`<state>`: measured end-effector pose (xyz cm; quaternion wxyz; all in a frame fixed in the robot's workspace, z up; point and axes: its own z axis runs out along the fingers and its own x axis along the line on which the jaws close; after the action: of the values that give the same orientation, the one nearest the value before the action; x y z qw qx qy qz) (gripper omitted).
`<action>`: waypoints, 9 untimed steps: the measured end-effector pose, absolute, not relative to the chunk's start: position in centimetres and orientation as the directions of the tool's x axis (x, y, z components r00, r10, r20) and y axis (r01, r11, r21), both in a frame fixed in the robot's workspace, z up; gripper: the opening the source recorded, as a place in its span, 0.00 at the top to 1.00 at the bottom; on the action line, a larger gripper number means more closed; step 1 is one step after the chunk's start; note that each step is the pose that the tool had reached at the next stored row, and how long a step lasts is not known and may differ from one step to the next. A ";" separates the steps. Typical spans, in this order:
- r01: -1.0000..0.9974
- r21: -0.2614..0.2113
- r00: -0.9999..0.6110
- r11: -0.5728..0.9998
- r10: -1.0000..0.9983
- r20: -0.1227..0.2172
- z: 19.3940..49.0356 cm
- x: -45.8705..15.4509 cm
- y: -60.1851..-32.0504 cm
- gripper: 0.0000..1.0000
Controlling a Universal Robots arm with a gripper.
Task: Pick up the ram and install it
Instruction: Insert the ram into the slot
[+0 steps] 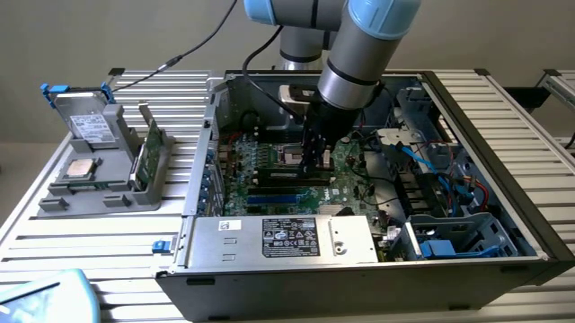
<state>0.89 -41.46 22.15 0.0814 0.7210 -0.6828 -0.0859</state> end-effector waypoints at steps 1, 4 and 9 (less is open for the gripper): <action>-0.970 0.235 0.053 -0.054 -0.999 -0.013 22.2 0.9 -41.5 0.86; -0.970 0.236 0.053 -0.054 -0.999 -0.012 22.1 0.9 -41.4 0.86; -0.970 0.237 0.053 -0.054 -0.999 -0.012 22.0 0.9 -41.4 0.86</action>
<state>0.93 -41.42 22.01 0.0825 0.7208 -0.6827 -0.0863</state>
